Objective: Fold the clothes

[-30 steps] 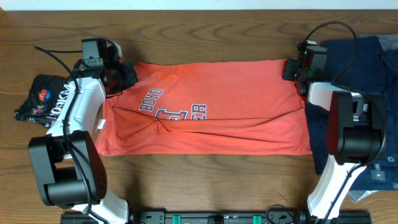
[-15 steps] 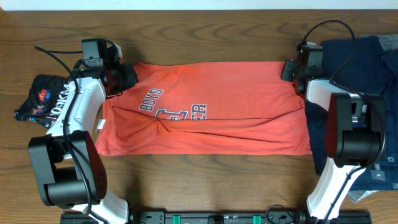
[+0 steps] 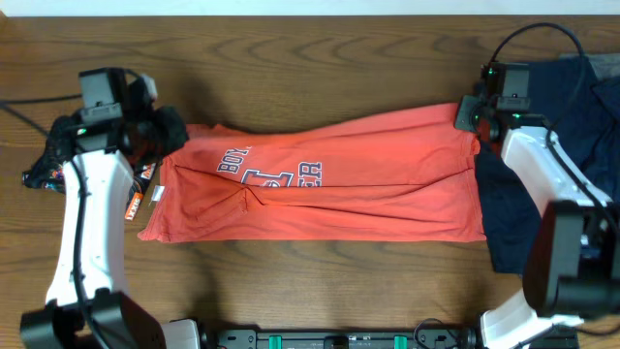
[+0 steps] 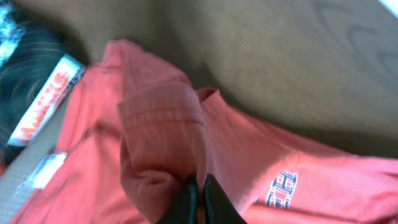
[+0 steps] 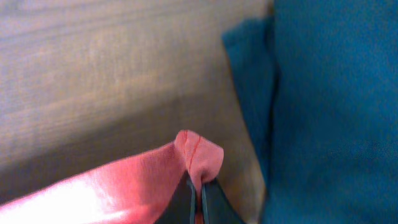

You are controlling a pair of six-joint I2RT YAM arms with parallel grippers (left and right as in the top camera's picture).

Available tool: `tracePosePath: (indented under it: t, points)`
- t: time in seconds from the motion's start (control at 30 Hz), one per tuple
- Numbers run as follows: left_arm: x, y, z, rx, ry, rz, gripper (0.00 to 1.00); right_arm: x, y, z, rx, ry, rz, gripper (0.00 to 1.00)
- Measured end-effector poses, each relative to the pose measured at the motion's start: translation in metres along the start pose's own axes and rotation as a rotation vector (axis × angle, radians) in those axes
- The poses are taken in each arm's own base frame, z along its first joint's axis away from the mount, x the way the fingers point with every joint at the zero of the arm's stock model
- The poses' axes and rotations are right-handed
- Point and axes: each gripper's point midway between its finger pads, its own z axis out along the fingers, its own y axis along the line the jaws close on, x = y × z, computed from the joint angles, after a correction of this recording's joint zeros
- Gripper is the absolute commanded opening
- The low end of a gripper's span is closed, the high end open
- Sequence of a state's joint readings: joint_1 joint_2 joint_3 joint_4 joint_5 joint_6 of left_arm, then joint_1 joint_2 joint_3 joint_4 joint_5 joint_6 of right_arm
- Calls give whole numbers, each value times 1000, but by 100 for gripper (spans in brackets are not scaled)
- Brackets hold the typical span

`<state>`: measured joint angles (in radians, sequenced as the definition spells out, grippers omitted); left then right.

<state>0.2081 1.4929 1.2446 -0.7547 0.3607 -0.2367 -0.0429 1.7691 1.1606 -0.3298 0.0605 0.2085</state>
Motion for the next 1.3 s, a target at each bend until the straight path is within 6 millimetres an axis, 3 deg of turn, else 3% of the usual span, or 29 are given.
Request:
tracePosePath:
  t: [0.27,0.5,0.7,1.3]
  points:
    - [42,18,-13,-60,158,-77,6,48,-26,-40,101,206,-10,2]
    - [68,38,-24,-110,266,-168,6,84,-44,-58,168,360,-16,4]
    - [86,46,-36,-132,334,-198,6,93,-48,-62,183,400,-22,4]
    - [110,31,-89,-112,271,-145,6,122,-55,-79,213,536,-36,7]
